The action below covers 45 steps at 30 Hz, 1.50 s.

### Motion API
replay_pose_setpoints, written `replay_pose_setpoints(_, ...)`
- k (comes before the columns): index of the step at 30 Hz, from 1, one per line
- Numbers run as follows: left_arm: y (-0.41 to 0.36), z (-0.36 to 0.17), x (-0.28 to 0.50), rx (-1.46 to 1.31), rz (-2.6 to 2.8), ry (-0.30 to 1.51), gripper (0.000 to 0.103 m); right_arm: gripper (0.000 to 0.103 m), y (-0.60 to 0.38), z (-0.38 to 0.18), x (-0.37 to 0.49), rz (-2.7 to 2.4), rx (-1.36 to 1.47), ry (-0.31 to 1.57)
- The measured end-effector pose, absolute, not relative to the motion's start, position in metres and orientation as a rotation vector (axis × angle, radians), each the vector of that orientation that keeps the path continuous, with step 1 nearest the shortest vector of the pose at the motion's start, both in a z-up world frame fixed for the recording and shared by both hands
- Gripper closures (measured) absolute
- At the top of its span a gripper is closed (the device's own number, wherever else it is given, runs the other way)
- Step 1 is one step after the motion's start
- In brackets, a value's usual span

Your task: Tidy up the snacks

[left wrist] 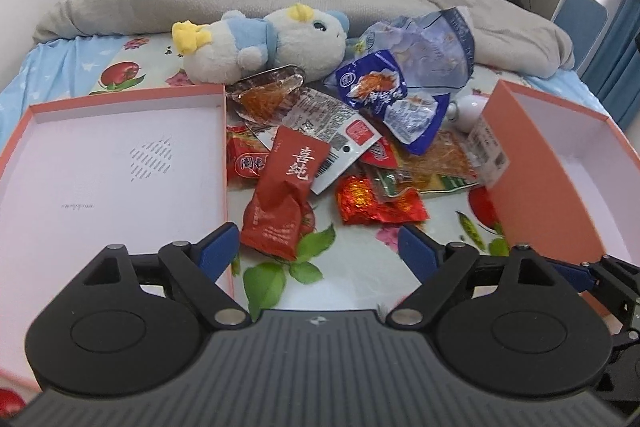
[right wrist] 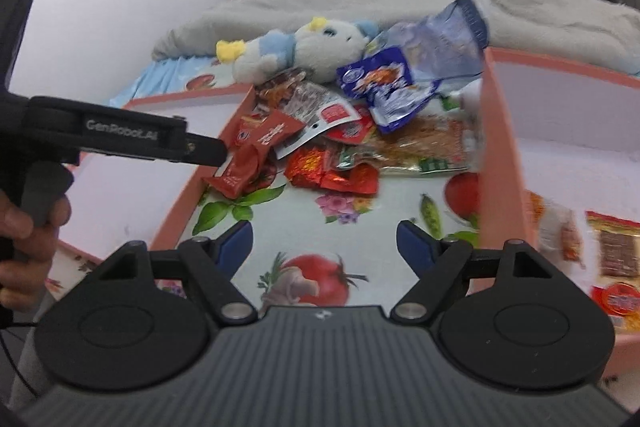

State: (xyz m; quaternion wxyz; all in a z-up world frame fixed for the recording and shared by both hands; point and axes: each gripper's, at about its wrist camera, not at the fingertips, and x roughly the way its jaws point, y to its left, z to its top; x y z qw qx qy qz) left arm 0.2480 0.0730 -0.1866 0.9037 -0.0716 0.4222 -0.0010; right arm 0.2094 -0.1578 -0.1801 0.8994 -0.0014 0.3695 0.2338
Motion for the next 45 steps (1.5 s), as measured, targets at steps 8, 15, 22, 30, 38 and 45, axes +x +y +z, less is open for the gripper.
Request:
replay_pose_setpoints(8,0.093,-0.211,0.296,-0.138,-0.054,0.919,0.032,0.022,-0.124,-0.207,0.247,0.520,-0.016,0.806)
replay_pose_setpoints(15,0.099,-0.231,0.329,-0.088,-0.111,0.956,0.037,0.023,-0.103,-0.229,0.274,0.523,-0.046,0.813)
replay_pose_setpoints(22,0.105,-0.250,0.347,-0.077,-0.132,0.994,0.041,0.035,-0.088,-0.240,0.290,0.512,-0.084,0.795)
replay_pose_setpoints(30,0.107,-0.266,0.354,-0.099,-0.113,1.005,0.041,0.036,-0.074,-0.249,0.295,0.510,-0.129,0.760)
replay_pose_setpoints(38,0.106,-0.267,0.352,-0.092,-0.103,0.984,0.054,0.085,-0.065,-0.254,0.293,0.476,-0.197,0.748)
replay_pose_setpoints(45,0.104,-0.262,0.338,-0.114,-0.098,0.985,0.056,0.088,-0.068,-0.246,0.284,0.503,-0.223,0.747)
